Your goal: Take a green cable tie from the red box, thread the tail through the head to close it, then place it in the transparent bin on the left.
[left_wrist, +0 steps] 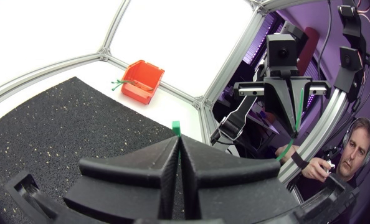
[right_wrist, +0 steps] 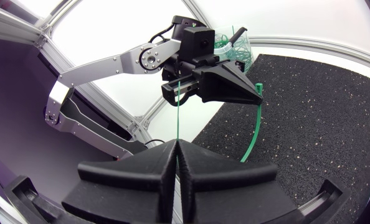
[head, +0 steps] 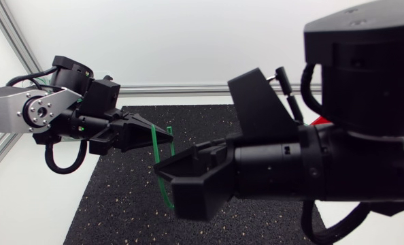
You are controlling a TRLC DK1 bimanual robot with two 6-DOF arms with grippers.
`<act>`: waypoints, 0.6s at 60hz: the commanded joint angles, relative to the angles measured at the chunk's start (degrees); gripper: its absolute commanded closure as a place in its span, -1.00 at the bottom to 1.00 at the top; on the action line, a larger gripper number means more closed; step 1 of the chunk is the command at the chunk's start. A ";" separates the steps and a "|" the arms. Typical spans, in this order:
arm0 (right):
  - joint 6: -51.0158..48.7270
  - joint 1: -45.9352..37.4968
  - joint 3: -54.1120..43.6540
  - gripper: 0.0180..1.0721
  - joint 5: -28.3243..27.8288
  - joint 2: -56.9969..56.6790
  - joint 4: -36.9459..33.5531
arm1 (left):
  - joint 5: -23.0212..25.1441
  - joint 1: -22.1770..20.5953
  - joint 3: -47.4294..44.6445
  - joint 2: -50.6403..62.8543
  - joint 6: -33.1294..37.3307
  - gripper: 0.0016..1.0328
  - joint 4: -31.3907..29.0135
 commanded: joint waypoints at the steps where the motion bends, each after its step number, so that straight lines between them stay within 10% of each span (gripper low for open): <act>1: 2.79 -0.50 2.13 0.89 -0.41 0.99 -0.34 | -0.02 -0.44 -3.00 -1.45 -6.00 0.93 4.61; 36: 24.42 -4.10 5.47 0.89 -3.57 -0.42 -2.45 | -6.87 -3.78 -13.20 -16.56 -36.14 0.93 29.75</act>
